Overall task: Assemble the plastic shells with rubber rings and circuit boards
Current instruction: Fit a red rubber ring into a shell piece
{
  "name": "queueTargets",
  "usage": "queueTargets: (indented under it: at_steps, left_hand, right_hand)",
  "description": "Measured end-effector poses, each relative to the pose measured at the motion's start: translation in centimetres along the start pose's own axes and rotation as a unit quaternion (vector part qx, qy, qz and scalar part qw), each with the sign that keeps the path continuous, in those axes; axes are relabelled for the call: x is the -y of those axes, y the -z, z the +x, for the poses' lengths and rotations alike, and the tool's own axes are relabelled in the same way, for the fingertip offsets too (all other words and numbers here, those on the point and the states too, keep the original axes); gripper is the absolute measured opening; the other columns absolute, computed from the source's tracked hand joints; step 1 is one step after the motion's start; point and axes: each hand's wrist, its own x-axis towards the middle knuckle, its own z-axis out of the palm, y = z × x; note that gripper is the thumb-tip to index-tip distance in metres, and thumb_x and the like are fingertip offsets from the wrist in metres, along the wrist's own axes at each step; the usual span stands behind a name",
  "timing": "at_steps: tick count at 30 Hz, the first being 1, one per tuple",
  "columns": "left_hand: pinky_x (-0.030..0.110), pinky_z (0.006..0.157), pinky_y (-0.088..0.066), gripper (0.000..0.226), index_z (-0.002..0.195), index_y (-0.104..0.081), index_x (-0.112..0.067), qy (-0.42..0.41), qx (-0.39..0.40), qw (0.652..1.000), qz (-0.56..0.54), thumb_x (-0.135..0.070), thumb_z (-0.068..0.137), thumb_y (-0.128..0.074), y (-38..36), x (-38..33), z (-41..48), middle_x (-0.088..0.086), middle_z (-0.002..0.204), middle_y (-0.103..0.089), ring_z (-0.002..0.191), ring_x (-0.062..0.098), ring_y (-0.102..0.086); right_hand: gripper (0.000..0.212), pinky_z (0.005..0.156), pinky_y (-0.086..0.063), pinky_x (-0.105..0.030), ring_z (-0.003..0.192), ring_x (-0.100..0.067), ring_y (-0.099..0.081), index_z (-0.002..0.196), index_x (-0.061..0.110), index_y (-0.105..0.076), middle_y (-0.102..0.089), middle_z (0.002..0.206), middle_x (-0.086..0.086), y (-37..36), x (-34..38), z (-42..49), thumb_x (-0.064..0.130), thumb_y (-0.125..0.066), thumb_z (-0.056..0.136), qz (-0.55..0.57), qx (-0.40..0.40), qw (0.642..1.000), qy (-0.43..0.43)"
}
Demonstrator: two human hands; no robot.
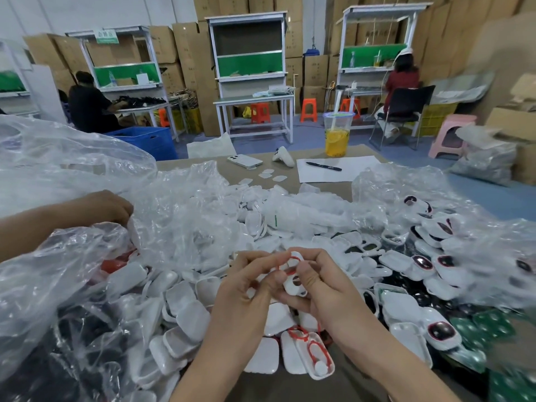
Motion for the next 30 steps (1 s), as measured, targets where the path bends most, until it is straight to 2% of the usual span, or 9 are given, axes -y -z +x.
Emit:
queueTargets:
  at_steps: [5,7,10,15,18,21,24,27,30]
  left_hand:
    - [0.015,0.084,-0.052,0.035,0.097,-0.076,-0.048,0.016,0.015,1.0,-0.008,-0.015,0.092,-0.068,0.4,0.1,0.1,-0.016,0.103,-0.073,0.1,0.0,-0.067]
    - [0.017,0.081,-0.053,0.03,0.096,-0.075,-0.048,0.032,0.014,0.999,-0.01,-0.019,0.09,-0.07,0.3,0.3,0.2,-0.016,0.101,-0.075,0.098,0.001,-0.068]
    - [0.028,0.086,-0.055,0.017,0.096,-0.075,-0.046,0.045,0.014,0.999,-0.025,-0.034,0.084,-0.072,0.2,0.3,0.2,-0.014,0.099,-0.076,0.096,0.005,-0.07]
    - [0.039,0.088,-0.057,0.016,0.098,-0.074,-0.046,0.037,0.018,0.999,-0.006,-0.043,0.083,-0.078,0.5,0.5,0.2,-0.014,0.096,-0.075,0.092,0.008,-0.069]
    - [0.038,0.088,-0.056,0.018,0.098,-0.073,-0.047,0.033,0.024,0.999,-0.002,-0.046,0.08,-0.075,0.6,0.4,0.2,-0.012,0.096,-0.075,0.091,0.01,-0.07]
    - [0.03,0.081,-0.055,0.018,0.096,-0.072,-0.046,0.038,0.027,0.999,-0.005,-0.048,0.078,-0.074,0.6,0.3,0.1,-0.01,0.092,-0.074,0.084,0.011,-0.071]
    - [0.019,0.072,-0.055,0.014,0.093,-0.072,-0.046,0.046,0.022,0.999,-0.005,-0.041,0.08,-0.072,0.6,0.1,0.1,-0.008,0.088,-0.073,0.077,0.012,-0.07]
    - [0.032,0.077,-0.056,0.021,0.091,-0.071,-0.047,0.056,0.02,0.998,-0.001,-0.026,0.088,-0.074,0.6,0.0,0.1,-0.004,0.086,-0.073,0.079,0.023,-0.07]
    - [0.037,0.078,-0.056,0.024,0.092,-0.071,-0.047,0.056,0.02,0.998,-0.002,-0.023,0.088,-0.073,0.6,-0.2,0.1,-0.003,0.085,-0.072,0.081,0.028,-0.067]
  right_hand:
    - [0.023,0.085,-0.059,-0.033,0.106,-0.024,-0.071,0.109,0.015,-0.07,-0.073,0.105,-0.007,0.1,0.1,0.0,0.014,-0.047,0.104,0.01,-0.001,1.0,-0.012]
    - [0.023,0.084,-0.059,-0.031,0.107,-0.02,-0.071,0.112,0.016,-0.07,-0.075,0.101,-0.002,0.3,0.4,0.1,0.014,-0.048,0.104,-0.017,0.007,1.0,-0.013]
    - [0.023,0.082,-0.06,-0.032,0.106,-0.02,-0.071,0.117,0.016,-0.07,-0.074,0.105,-0.006,0.6,0.8,0.2,0.015,-0.055,0.1,-0.045,0.015,0.999,-0.011]
    - [0.026,0.078,-0.06,-0.028,0.103,-0.018,-0.072,0.108,0.027,-0.077,-0.076,0.109,-0.001,0.8,1.6,0.0,0.028,-0.064,0.085,-0.08,0.037,0.996,0.003]
    - [0.026,0.075,-0.06,-0.027,0.101,-0.017,-0.073,0.108,0.026,-0.077,-0.076,0.109,0.001,0.9,1.9,-0.1,0.027,-0.063,0.085,-0.087,0.047,0.995,0.007]
    - [0.03,0.075,-0.06,-0.027,0.101,-0.016,-0.072,0.116,0.021,-0.074,-0.075,0.11,0.002,0.7,2.0,-0.2,0.027,-0.062,0.089,-0.122,0.052,0.991,0.013]
    - [0.025,0.073,-0.058,-0.023,0.092,-0.015,-0.072,0.113,0.03,-0.075,-0.075,0.104,0.004,0.5,1.9,-0.4,0.022,-0.058,0.097,-0.151,0.054,0.987,0.027]
    - [0.025,0.07,-0.058,-0.022,0.084,-0.013,-0.074,0.102,0.046,-0.074,-0.076,0.098,0.011,0.1,2.2,-0.6,0.028,-0.058,0.095,-0.168,0.052,0.983,0.043]
    - [0.024,0.072,-0.058,-0.023,0.091,-0.012,-0.073,0.111,0.039,-0.074,-0.075,0.103,0.01,0.2,2.2,-0.6,0.027,-0.057,0.096,-0.173,0.057,0.982,0.043]
